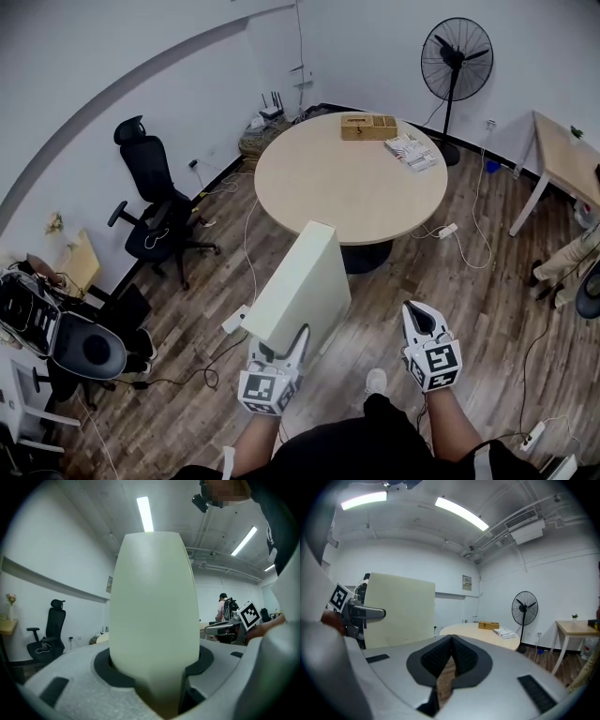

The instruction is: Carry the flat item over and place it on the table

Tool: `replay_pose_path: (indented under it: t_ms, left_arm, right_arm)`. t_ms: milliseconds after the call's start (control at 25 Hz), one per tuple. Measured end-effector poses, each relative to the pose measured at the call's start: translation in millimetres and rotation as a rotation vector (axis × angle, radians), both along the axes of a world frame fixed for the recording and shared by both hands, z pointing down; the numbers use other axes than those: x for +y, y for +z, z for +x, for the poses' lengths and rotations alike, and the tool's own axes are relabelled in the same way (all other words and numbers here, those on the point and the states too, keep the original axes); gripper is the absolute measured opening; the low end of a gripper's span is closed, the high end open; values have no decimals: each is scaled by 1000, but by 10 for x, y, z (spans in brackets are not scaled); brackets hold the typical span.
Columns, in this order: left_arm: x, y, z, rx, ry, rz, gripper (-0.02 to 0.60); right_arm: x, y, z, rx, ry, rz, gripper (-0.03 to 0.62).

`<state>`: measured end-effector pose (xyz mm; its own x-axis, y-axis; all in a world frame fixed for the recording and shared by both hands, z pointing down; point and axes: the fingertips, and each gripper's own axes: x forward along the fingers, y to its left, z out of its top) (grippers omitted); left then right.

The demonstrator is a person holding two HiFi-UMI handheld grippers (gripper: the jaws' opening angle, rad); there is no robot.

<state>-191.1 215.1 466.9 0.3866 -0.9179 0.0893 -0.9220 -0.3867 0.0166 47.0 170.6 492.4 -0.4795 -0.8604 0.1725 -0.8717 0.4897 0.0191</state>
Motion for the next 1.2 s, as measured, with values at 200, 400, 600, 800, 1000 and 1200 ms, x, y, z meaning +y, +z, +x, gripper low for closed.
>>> replay_pose_path:
  t_ms: [200,400,600,800,1000,1200]
  left_arm:
    - [-513,-11,212,-3,-30,-17,244]
    - [-954,-6,496,-18,-41,-33,244]
    - [-1321,47,708,-47,-45,-51,244]
    - [-1551,65,819,-49,-69,-61,243]
    - [-1776,121,828,-48,-71,-70,243]
    - [-2145,231,789,-25,-57,-88,242]
  right_arm:
    - [-577,-51,237,-12,-22,5,-2]
    - [-1065,-33,517,-8,-48,-6,-2]
    - [-1488,-6,752,-17,-74,-2,-2]
    - [-1788,-18,836,-18,-115,7,-2]
    - [-2007,42,802,-29,-131,-3,-2]
    - [-2345,133,820,-32,-112,-5,-2]
